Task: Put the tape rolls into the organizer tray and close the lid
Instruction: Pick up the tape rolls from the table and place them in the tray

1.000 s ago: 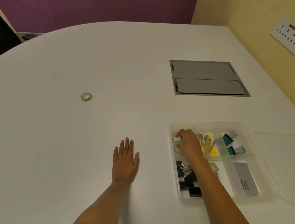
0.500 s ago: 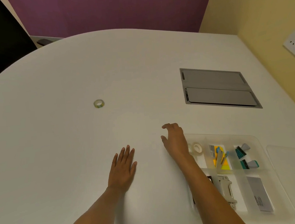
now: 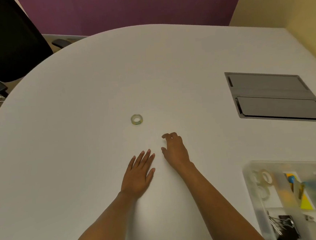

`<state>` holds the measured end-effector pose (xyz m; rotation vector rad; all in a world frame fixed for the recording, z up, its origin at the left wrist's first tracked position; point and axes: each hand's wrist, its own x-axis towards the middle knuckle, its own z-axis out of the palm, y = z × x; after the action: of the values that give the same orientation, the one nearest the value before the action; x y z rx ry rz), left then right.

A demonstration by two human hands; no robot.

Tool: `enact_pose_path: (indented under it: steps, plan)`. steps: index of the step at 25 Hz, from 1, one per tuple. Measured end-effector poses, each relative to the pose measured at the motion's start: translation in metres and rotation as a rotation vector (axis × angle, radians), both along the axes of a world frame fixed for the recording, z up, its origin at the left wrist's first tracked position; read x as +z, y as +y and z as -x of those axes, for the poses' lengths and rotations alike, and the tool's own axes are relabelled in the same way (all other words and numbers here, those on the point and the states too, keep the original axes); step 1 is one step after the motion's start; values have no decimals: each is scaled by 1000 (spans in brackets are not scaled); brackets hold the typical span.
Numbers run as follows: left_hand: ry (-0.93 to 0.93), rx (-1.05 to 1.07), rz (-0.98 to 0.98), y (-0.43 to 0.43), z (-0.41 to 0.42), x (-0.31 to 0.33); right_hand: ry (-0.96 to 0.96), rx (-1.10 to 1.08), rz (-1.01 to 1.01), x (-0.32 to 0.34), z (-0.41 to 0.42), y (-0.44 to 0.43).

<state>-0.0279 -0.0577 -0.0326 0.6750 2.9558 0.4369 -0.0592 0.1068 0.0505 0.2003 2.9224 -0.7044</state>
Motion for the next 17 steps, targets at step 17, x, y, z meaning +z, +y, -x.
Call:
enact_pose_path:
  steps: [17]
  plan:
    - [-4,288,-31,-35,118,-13,-83,12,-30,-31,131,-71]
